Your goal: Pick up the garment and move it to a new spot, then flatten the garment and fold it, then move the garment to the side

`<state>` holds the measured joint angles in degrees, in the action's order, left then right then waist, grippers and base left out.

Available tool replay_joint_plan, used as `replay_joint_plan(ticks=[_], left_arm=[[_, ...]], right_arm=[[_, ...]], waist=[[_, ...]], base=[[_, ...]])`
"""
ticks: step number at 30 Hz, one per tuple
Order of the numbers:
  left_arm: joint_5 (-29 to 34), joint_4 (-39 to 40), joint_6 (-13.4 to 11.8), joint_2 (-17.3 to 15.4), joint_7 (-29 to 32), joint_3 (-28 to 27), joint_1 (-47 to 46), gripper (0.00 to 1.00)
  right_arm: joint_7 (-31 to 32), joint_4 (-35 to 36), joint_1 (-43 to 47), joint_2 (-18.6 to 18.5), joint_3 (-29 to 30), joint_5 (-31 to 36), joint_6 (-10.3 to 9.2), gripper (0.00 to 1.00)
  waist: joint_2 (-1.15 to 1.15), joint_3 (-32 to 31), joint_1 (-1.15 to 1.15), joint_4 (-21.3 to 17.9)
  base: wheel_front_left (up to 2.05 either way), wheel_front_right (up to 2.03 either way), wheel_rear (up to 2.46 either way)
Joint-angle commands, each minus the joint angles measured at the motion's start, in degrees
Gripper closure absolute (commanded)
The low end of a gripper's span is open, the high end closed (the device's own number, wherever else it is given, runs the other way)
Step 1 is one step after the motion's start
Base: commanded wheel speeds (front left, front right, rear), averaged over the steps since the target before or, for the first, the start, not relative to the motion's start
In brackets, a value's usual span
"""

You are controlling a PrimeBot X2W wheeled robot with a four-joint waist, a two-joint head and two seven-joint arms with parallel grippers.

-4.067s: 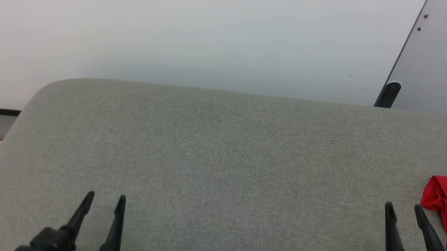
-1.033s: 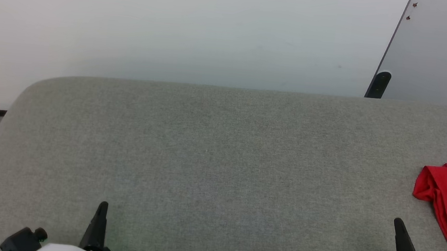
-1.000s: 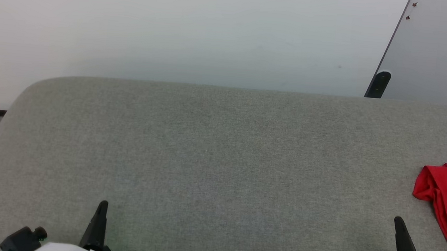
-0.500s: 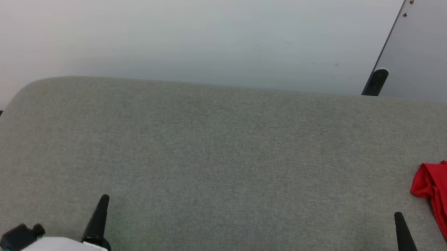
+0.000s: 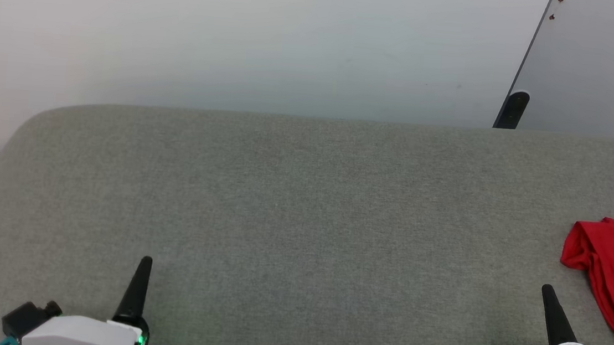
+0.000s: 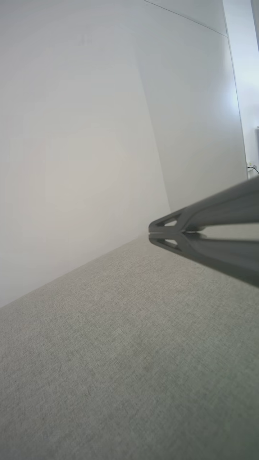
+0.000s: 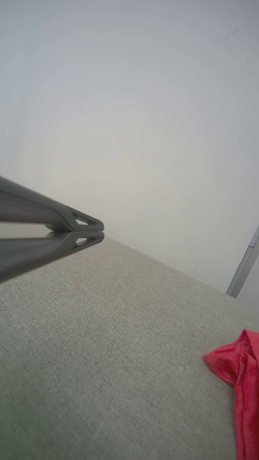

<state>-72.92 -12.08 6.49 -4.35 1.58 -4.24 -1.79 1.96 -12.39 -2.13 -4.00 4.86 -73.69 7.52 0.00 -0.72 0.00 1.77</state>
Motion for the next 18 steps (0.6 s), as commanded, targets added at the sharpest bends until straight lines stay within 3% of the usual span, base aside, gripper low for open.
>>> replay_joint_plan(ticks=[1, 18], left_arm=[[-1.8, 0.1, 0.3, 0.0, 0.5, -0.4, -1.1, 1.00], [-9.4, -0.8, 0.7, 0.7, 2.5, -1.3, -2.8, 1.00]], right_arm=[[0.4, 0.2, -1.5, 0.1, 0.3, -1.6, -0.03, 1.00], [2.2, -0.6, -2.7, 0.5, 1.0, -9.0, -0.04, 1.00]], waist=[[0.00, 0.0, 0.00, -0.1], [0.00, 0.4, 0.00, -0.7]], base=[[0.00, 0.00, 0.00], [0.00, 0.00, 0.00]])
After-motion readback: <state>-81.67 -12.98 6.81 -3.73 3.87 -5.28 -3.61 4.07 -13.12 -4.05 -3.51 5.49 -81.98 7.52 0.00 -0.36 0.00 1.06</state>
